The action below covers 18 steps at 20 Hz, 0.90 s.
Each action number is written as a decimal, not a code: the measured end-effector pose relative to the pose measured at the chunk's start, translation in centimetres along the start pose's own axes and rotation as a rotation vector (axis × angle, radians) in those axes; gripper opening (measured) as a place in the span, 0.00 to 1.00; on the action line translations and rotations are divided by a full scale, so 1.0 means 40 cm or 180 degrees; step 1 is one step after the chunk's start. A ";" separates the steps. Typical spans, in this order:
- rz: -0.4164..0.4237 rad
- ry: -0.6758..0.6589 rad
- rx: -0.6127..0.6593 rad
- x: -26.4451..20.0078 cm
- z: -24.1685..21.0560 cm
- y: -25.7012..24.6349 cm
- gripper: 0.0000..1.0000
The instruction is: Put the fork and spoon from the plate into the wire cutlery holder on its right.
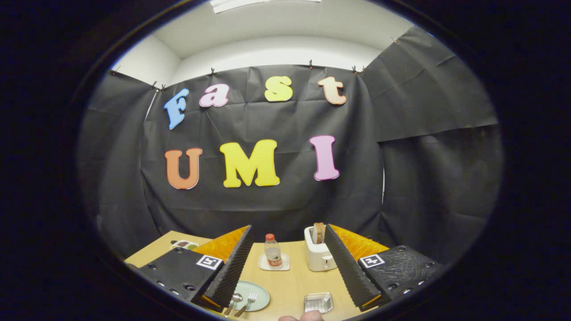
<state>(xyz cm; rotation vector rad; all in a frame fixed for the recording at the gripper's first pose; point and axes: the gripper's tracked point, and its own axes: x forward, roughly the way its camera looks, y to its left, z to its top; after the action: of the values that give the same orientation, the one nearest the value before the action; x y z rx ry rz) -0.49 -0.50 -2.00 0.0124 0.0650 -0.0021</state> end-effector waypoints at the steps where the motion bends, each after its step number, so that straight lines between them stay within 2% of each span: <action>1: 0.0018 0.0052 -0.0004 -0.001 -0.016 0.007 0.96; 13: 0.0375 0.1124 -0.0248 -0.036 -0.380 0.164 0.96; 18: 0.0473 0.1864 -0.0333 -0.051 -0.587 0.211 0.96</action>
<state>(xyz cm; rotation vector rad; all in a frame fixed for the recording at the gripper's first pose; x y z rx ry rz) -4.03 8.25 -25.17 -0.0873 0.6495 0.1540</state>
